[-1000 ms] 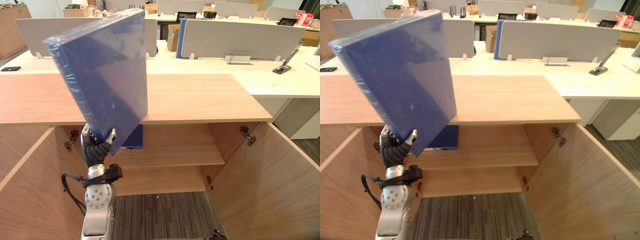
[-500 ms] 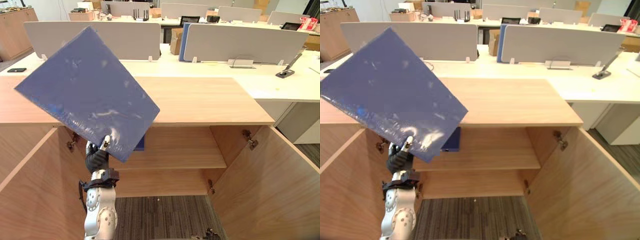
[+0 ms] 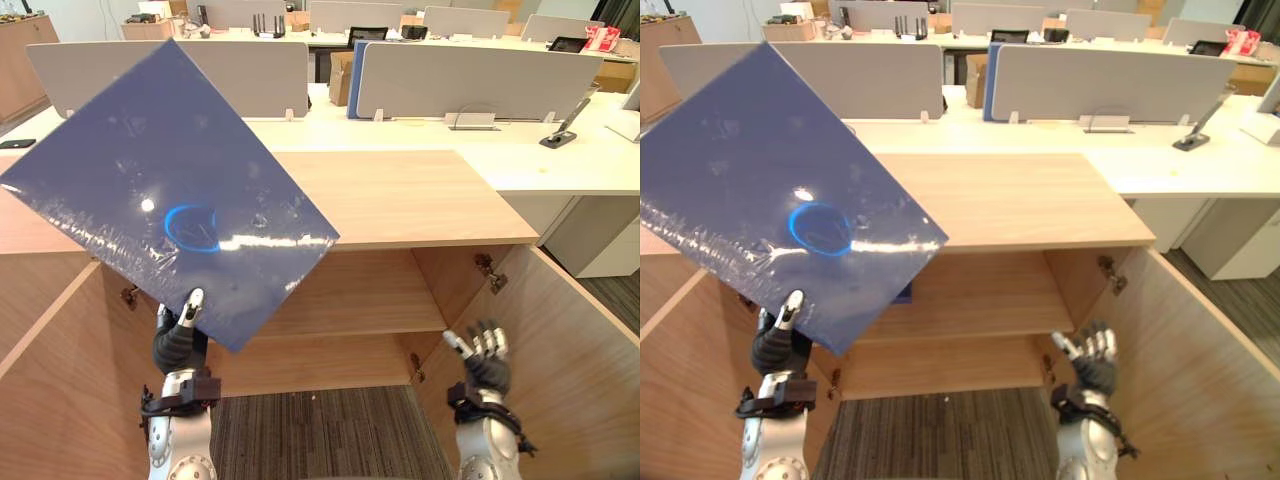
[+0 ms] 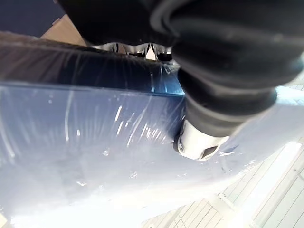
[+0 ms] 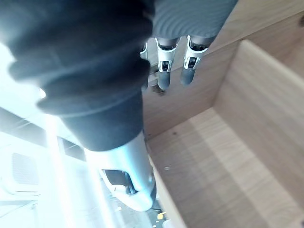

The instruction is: Walk over to the cabinet, pick up the folder, carry it to the office cabinet, place the folder inside the office cabinet, then close the office cabinet door

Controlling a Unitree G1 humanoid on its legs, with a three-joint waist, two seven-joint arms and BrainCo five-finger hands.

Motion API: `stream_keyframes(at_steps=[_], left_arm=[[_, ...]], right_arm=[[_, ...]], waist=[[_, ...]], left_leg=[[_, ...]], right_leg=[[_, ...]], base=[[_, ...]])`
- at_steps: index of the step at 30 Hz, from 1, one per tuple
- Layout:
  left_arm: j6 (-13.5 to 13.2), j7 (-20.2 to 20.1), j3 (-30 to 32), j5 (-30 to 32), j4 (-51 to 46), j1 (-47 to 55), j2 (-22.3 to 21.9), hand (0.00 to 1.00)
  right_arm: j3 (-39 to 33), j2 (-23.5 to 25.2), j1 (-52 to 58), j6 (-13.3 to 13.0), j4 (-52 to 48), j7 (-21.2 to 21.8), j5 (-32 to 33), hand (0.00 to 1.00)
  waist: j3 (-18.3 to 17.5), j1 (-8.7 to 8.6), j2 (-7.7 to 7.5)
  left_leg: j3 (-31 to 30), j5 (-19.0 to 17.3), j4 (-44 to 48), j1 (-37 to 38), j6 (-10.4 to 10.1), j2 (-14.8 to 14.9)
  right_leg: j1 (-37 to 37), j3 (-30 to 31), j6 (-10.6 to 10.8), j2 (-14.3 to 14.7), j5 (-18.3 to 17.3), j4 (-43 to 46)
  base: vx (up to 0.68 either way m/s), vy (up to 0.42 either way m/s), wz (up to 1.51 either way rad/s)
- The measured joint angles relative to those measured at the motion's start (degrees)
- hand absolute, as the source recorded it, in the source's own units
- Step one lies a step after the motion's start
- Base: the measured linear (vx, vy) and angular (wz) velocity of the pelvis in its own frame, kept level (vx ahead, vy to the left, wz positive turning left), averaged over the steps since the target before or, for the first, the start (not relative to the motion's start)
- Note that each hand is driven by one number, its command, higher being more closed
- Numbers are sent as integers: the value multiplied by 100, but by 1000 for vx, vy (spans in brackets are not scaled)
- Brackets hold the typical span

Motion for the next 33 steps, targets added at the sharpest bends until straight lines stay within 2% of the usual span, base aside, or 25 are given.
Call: stream_keyframes(at_steps=[4,7,11,14,17,19,22,26,33], left_arm=[[38,-5,-19,262,0,47,0,100],[62,-39,-65,449,1,44,14,100],[73,-210,-160,701,142,-101,167,100],[108,-362,-180,866,434,-375,464,100],[159,-437,-178,925,621,-579,609,100],[162,-441,-218,921,634,-764,627,100],[162,-467,-311,921,711,-1020,638,100],[162,-467,-446,920,723,-1056,712,100],[160,-467,-542,903,816,-1080,847,100]], right_arm=[[-14,0,-2,-169,-741,-65,37,0],[205,-23,-189,-326,-1143,7,440,0],[868,-244,-1291,-330,-1161,571,781,0],[1401,-827,-2467,-160,-622,1026,1003,0],[1734,-1125,-3199,66,-18,1338,1140,0],[1953,-1297,-3714,216,721,1475,1522,0],[2149,-1470,-4149,419,1580,1474,1890,0],[2328,-1583,-4460,547,1995,1469,2267,0],[2535,-1790,-4924,651,2629,1465,2198,0]], waist=[[6,3,13],[8,-3,21],[23,4,43],[26,7,43],[36,57,36],[139,99,74],[202,138,148],[251,133,195],[281,120,192]], left_leg=[[9,-8,1,24,-9,3],[21,-16,1,47,-16,1],[24,-34,1,39,-40,-17],[5,-13,4,-26,-15,-31],[-3,-12,8,-29,-14,-51],[-40,-13,8,-29,-12,-68],[-89,-13,8,-35,-9,-88],[-123,-14,8,-35,-5,-98],[-149,-3,10,-34,17,-103]], right_leg=[[12,-1,2,-2,-1,1],[19,13,3,-1,-2,1],[-5,78,0,35,-3,-1],[-60,81,-4,41,3,-3],[-59,81,-5,29,4,-15],[-51,76,-5,16,4,-13],[-39,57,-5,-1,4,-11],[-37,55,-6,-12,4,-4],[-43,54,-5,-23,-2,22]], base=[[0,0,0],[0,0,-5],[0,0,-2],[0,0,0],[0,0,0],[0,0,2],[-2,1,5],[-4,1,1],[-42,7,1]])
